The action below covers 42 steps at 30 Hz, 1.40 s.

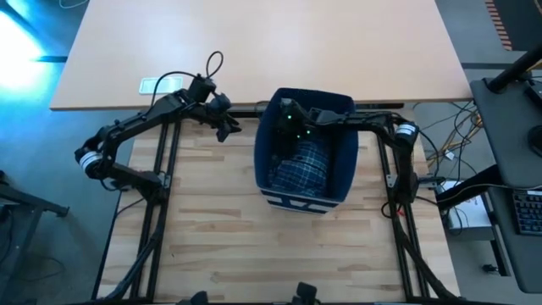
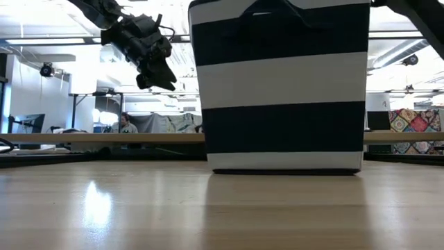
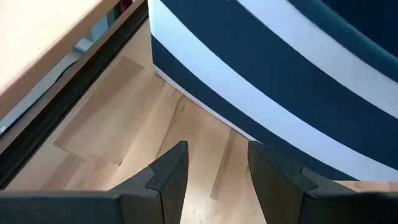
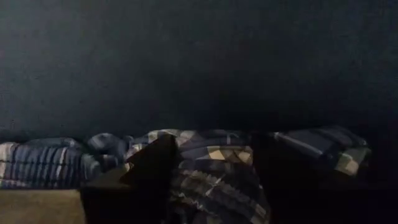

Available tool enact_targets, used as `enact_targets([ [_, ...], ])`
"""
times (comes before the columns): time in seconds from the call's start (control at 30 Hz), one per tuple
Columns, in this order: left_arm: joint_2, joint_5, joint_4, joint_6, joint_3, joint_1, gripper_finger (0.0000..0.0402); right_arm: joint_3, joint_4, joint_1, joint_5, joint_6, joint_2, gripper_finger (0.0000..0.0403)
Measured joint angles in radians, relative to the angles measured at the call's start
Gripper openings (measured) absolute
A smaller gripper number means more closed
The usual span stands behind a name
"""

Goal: Fold Laundry from Bin
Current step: Put the stacked clothes into the laundry bin, then move the laundry bin to the other table

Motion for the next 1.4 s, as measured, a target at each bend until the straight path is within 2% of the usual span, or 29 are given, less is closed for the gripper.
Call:
enact_targets([
  [0.17,-0.024,-0.001,0.007,0.000,0.001,0.000,0.0150,0.051,-0.095,0.010,0.010,0.006,-0.052,0.0219],
  [0.37,-0.030,-0.002,0.019,0.000,0.001,0.000,0.0150,0.152,-0.211,0.011,0.006,0.065,-0.235,0.0219],
  [0.63,-0.065,-0.001,0.036,0.012,0.001,-0.004,0.0150,0.118,-0.373,0.095,0.040,0.162,-0.394,0.0219],
  [0.73,-0.102,0.000,0.049,0.016,0.001,-0.011,0.0150,0.072,-0.395,0.144,0.095,0.171,-0.391,0.0219],
  [0.93,-0.174,0.000,0.018,0.006,0.001,-0.045,0.0150,-0.003,-0.341,0.272,0.085,0.230,-0.305,0.0219],
  [1.2,-0.251,-0.005,-0.020,-0.031,-0.019,-0.170,0.0150,-0.044,-0.369,0.411,0.094,0.144,-0.130,0.0219],
  [1.3,-0.280,-0.057,-0.030,-0.087,-0.020,-0.201,0.0150,-0.024,-0.391,0.417,0.100,0.147,-0.131,0.0219],
  [1.4,-0.324,-0.098,-0.050,-0.138,-0.019,-0.210,0.0150,0.001,-0.422,0.416,0.125,0.145,-0.191,0.0219],
])
